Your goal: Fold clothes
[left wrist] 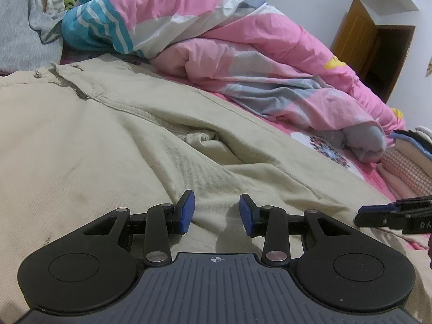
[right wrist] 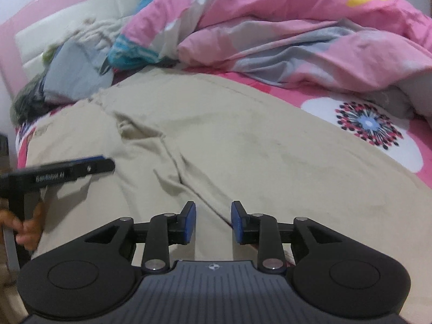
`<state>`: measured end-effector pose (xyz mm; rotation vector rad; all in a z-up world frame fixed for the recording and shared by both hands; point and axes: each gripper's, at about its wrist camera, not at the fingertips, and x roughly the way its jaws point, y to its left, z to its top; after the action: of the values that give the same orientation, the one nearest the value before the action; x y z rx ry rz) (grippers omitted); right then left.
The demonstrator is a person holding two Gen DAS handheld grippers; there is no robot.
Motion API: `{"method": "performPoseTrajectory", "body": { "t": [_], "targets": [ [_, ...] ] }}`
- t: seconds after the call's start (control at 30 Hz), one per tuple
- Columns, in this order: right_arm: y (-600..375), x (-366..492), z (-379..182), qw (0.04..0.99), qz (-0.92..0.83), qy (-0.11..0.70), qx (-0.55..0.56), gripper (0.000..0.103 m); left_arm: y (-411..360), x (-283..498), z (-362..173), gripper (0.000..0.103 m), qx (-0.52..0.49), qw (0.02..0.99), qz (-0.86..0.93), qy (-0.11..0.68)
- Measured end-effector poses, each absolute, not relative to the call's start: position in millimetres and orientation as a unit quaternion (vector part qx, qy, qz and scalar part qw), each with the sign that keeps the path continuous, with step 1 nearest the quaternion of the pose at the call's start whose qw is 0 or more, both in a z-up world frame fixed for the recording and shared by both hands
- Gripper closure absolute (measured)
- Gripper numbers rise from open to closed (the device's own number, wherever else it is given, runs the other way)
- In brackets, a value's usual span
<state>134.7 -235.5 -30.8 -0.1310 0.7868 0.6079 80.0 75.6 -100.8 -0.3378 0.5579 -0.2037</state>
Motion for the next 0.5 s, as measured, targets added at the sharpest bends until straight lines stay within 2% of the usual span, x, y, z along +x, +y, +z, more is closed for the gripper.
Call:
{"method": "performPoseTrajectory", "body": {
  "t": [0.1,0.27,0.5],
  "targets": [
    [-225,129,-39,0.873,0.299,0.369,-0.109,0.073,75,80,-101,0.066,-0.165,0.942,-0.100,0.274],
    [-193,112,-66,0.869,0.268,0.313,-0.272,0.074,75,81,-101,0.066,-0.169,0.942,-0.102,0.271],
    [-191,110,-69,0.899,0.168,0.275,-0.298,0.075,79,75,-98,0.060,-0.190,0.941,-0.110,0.257]
  ]
}}
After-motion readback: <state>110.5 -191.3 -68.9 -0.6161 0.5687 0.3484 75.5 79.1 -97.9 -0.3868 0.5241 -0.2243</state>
